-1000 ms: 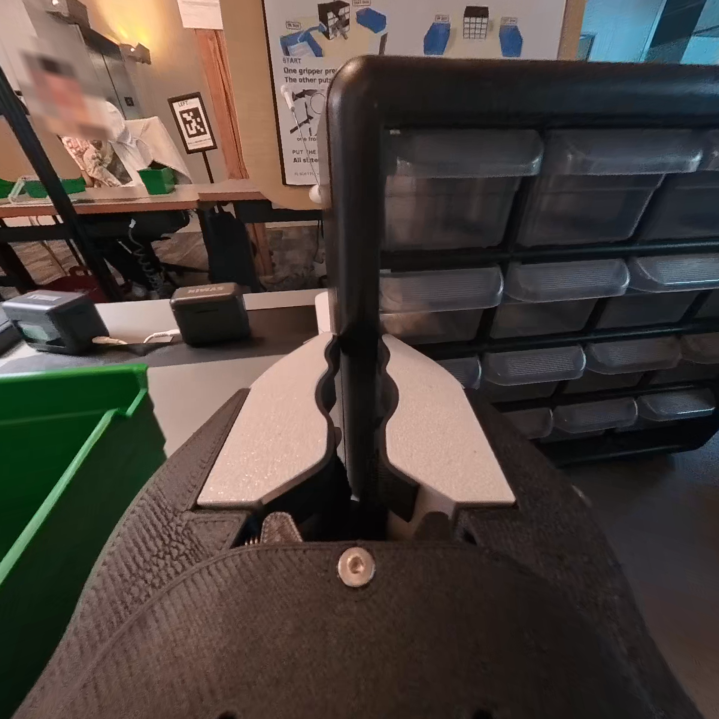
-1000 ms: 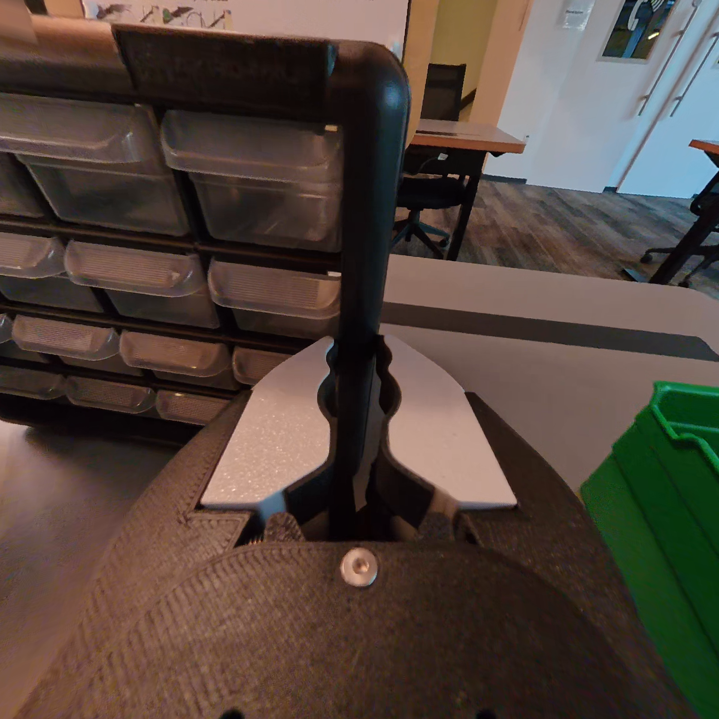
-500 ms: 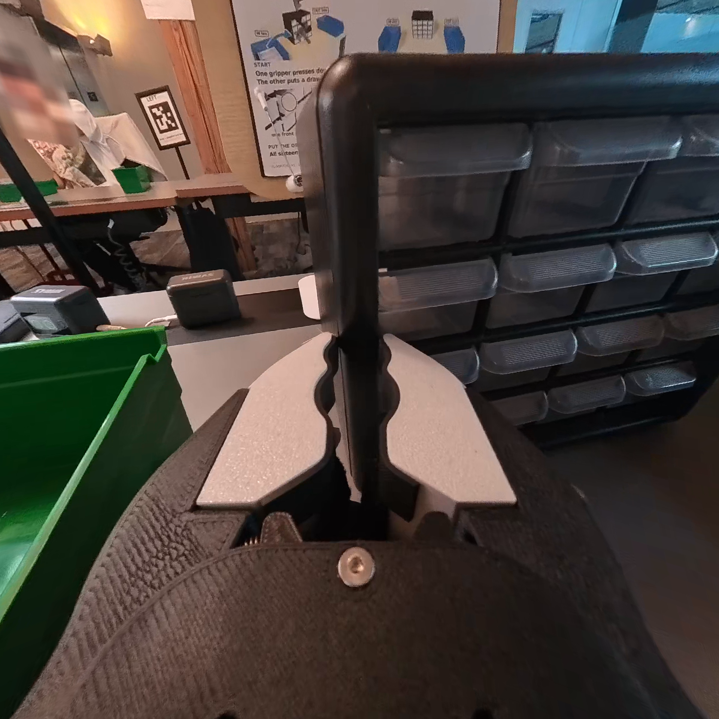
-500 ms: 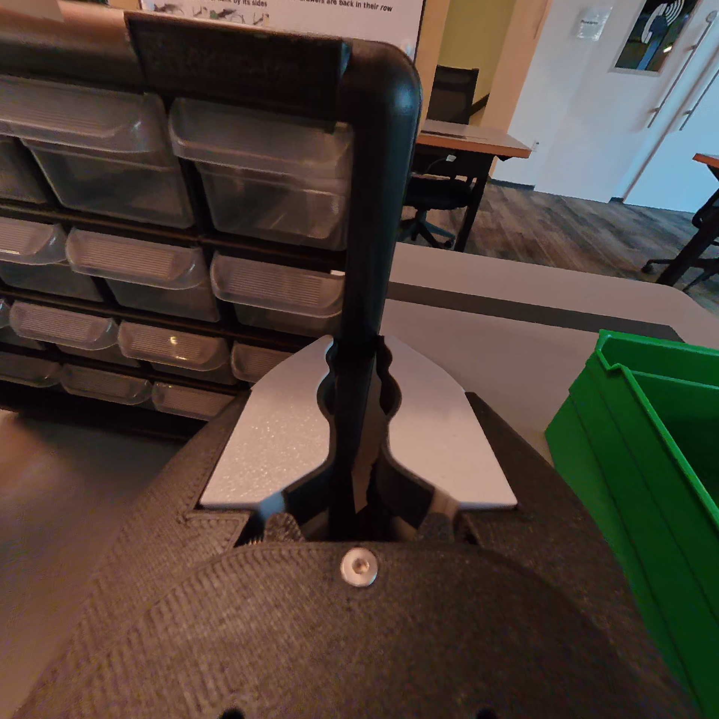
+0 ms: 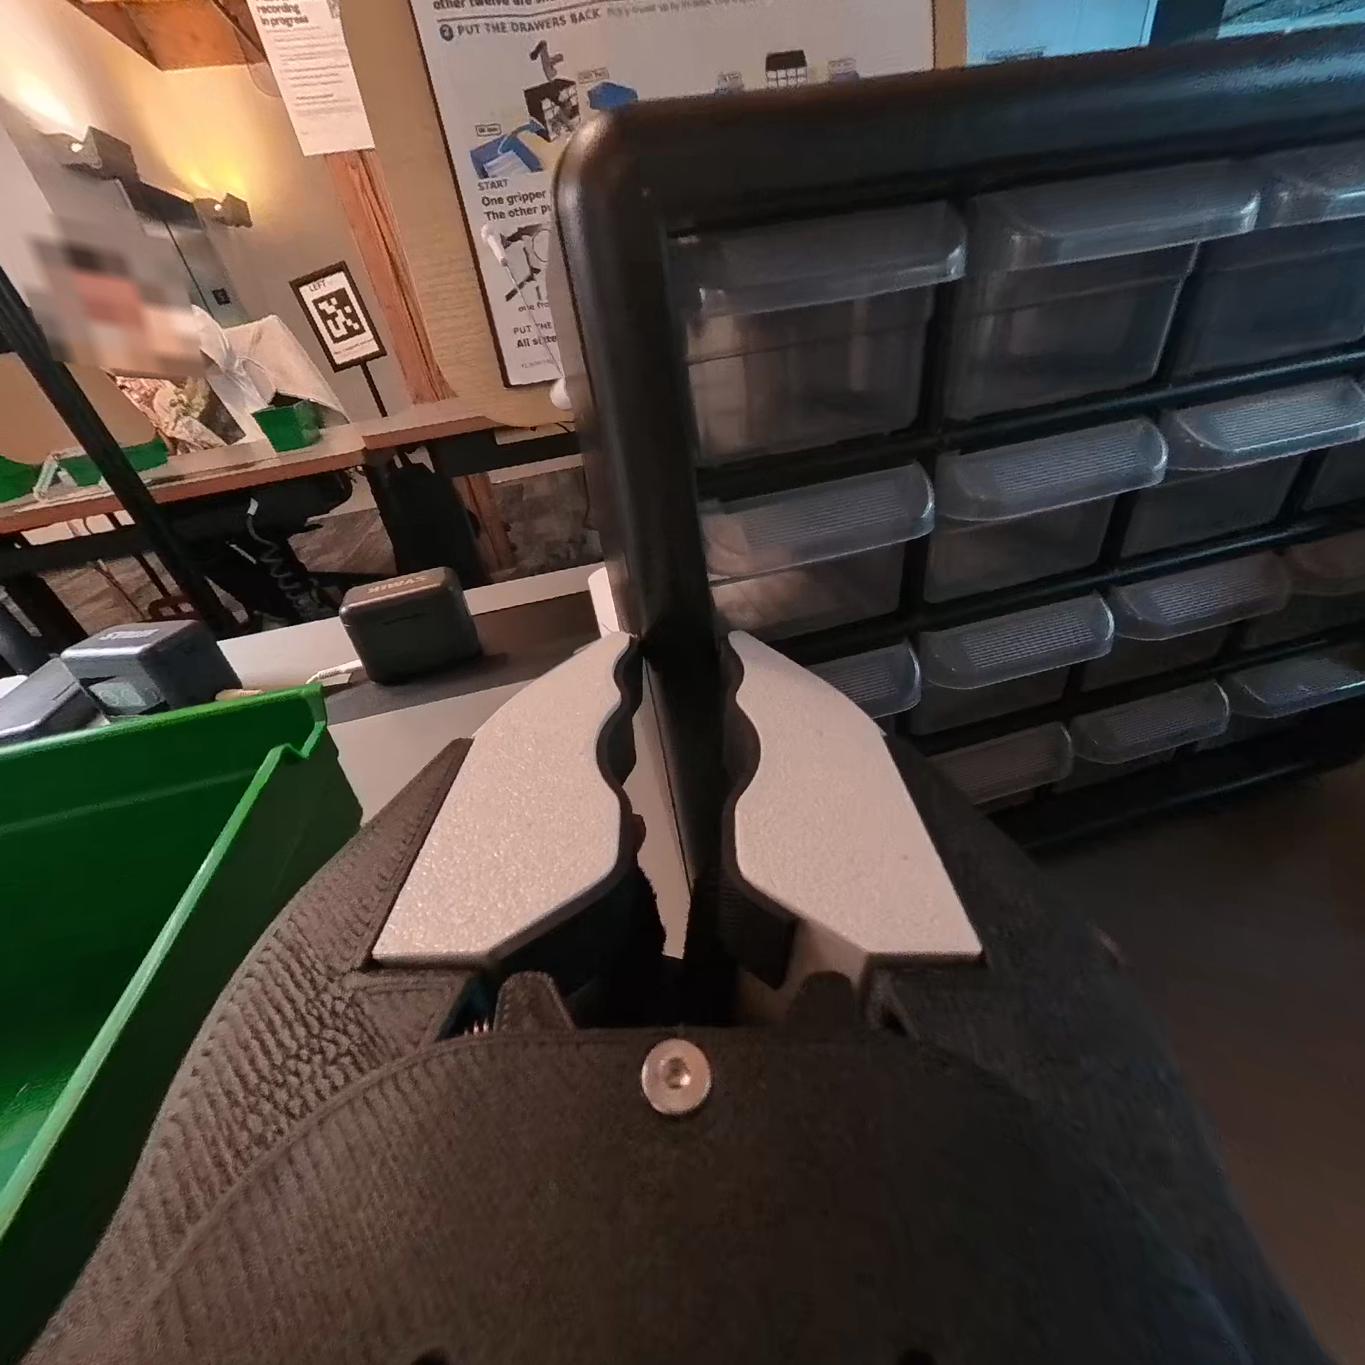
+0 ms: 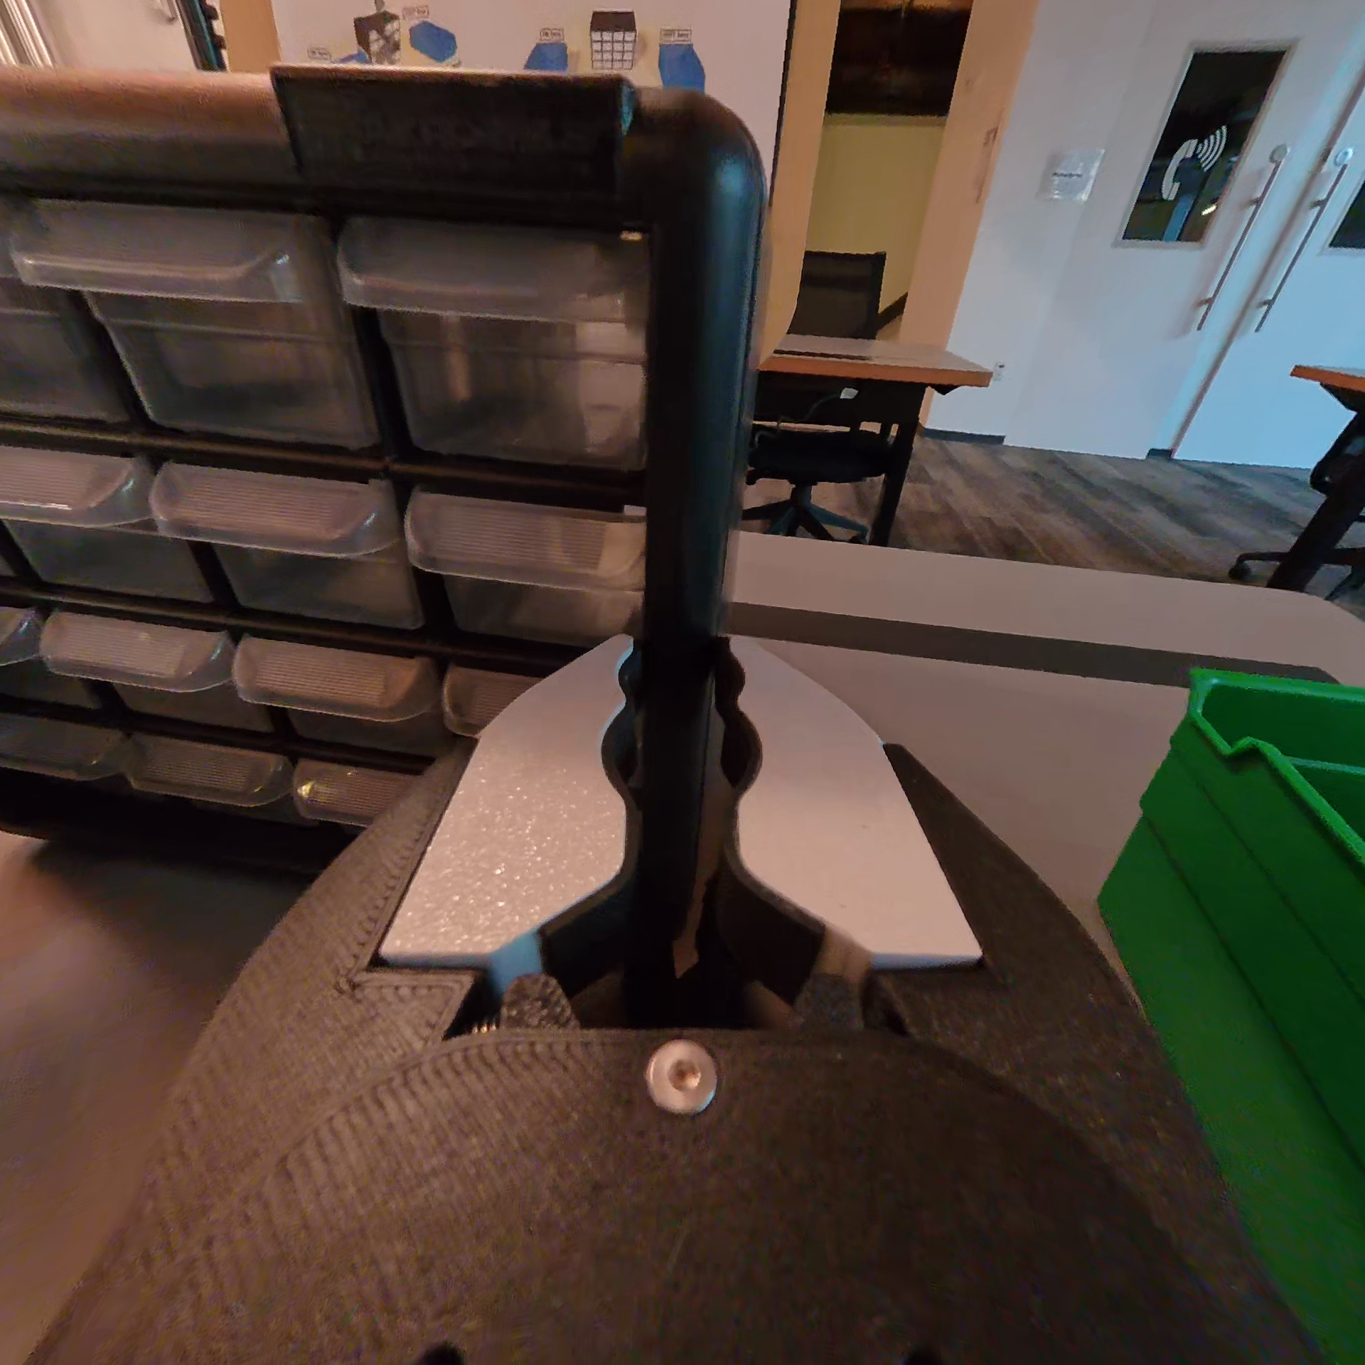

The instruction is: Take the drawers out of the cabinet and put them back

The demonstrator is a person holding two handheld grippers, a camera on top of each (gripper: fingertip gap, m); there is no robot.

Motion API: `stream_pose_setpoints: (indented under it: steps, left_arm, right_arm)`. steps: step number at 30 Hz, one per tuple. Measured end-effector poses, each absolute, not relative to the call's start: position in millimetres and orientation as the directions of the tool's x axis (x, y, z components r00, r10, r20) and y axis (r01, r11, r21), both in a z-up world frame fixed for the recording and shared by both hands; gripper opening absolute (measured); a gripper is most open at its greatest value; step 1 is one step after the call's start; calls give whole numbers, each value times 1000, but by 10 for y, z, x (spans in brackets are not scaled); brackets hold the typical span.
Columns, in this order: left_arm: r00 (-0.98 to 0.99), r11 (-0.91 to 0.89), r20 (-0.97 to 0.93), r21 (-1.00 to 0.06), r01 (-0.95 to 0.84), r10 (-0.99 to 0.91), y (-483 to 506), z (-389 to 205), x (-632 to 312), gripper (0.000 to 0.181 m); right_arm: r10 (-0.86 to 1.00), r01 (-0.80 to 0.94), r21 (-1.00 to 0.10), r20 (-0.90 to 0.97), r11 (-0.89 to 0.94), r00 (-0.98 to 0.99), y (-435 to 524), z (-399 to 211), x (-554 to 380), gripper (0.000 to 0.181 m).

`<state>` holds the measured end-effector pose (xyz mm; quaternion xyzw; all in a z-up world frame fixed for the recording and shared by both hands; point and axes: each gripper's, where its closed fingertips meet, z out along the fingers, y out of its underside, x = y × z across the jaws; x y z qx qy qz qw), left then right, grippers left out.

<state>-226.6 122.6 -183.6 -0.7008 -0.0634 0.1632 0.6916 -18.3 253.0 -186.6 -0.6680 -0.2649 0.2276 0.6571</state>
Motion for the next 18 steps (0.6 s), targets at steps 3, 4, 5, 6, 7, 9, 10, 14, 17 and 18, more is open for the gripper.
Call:
stream_pose_setpoints:
  steps: [3, 4, 5, 6, 7, 9, 10, 14, 17, 18]
  left_arm:
    - [937, -28, -157, -987, -156, 312, 1255, -1836, -2292, 20]
    - [938, -27, -153, -988, -152, 310, 1254, -1837, -2290, 20]
    - [939, -27, -149, -989, -148, 309, 1253, -1838, -2289, 20]
    - [940, -26, -146, -989, -145, 308, 1251, -1838, -2287, 20]
    - [941, -25, -145, -989, -145, 306, 1251, -1838, -2287, 20]
    - [943, -24, -144, -989, -143, 300, 1242, -1840, -2282, 20]
    - [943, -26, -150, -989, -149, 298, 1230, -1833, -2276, 20]
    - [904, 74, -243, -955, -286, 353, 1062, -1493, -2193, 38]
    - [862, 99, -330, -914, -394, 385, 943, -1273, -2074, 51]
    - [844, 92, -369, -896, -434, 388, 924, -1229, -2029, 52]
  right_arm:
    - [659, 41, -999, 37, 10, 751, 2591, -1866, -232, 19]
    - [661, 39, -999, 36, 10, 749, 2594, -1866, -235, 19]
    - [662, 42, -999, 39, 11, 748, 2591, -1867, -233, 19]
    - [663, 45, -999, 42, 13, 747, 2590, -1868, -233, 19]
    - [665, 40, -999, 38, 12, 746, 2590, -1867, -232, 19]
    - [671, 19, -1000, 22, 11, 741, 2585, -1867, -230, 20]
    - [674, 2, -1000, 5, 5, 739, 2579, -1867, -225, 19]
    - [681, -145, -989, -131, -36, 720, 2555, -1741, -108, 51]
    - [658, -224, -975, -168, 1, 734, 2556, -1593, 78, 69]
    - [649, -246, -969, -169, 28, 742, 2551, -1543, 136, 70]
